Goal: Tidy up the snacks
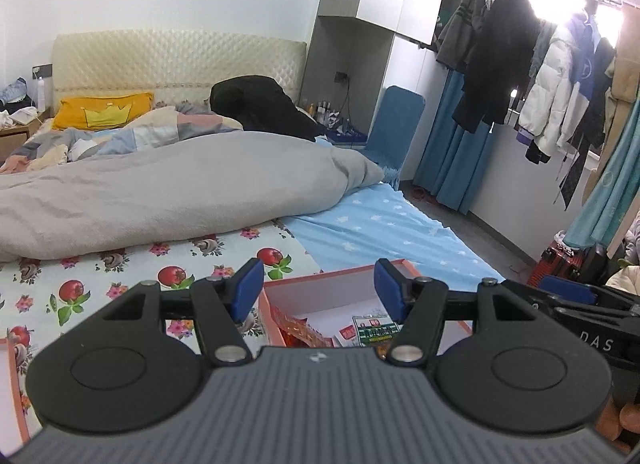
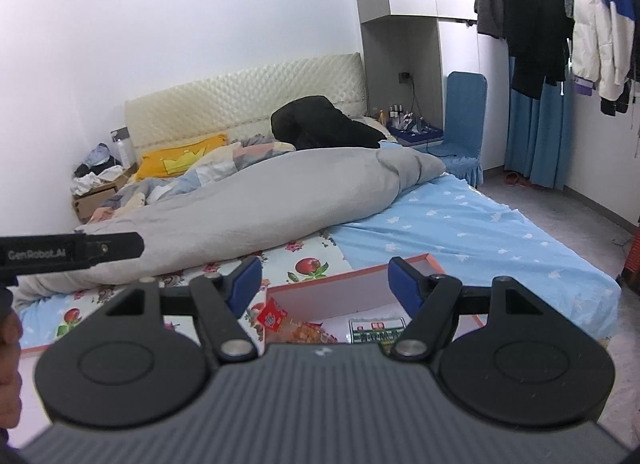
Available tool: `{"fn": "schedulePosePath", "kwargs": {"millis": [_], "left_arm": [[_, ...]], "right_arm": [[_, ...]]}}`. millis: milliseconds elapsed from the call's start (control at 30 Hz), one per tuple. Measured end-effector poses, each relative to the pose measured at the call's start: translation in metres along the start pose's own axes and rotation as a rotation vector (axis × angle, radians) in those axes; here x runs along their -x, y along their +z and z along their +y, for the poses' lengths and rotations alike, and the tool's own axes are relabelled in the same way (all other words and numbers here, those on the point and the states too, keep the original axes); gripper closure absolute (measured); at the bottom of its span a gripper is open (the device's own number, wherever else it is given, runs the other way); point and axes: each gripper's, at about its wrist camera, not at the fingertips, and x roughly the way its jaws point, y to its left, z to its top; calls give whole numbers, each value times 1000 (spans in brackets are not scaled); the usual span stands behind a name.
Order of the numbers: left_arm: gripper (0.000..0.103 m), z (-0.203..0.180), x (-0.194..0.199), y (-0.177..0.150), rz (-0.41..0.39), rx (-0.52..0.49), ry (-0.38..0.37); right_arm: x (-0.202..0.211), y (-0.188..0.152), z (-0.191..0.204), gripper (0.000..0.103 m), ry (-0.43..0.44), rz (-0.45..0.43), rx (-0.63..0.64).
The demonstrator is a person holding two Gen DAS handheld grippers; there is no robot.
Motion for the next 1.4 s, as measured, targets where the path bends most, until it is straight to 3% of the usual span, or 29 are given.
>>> {"fn": "schedulePosePath", "kwargs": {"millis": [300,700,1400], "left_arm": [[36,-6,17,-54,16,3,11],[36,-10,-7,-115,63,-5,43],[36,-5,-7,-129,80,-47,66]], "right_arm": [[20,-44,-4,31,-31,6,-3],[19,-82,-5,31,-31,42,18],[20,-99,-14,31,-64,59,-11]]}}
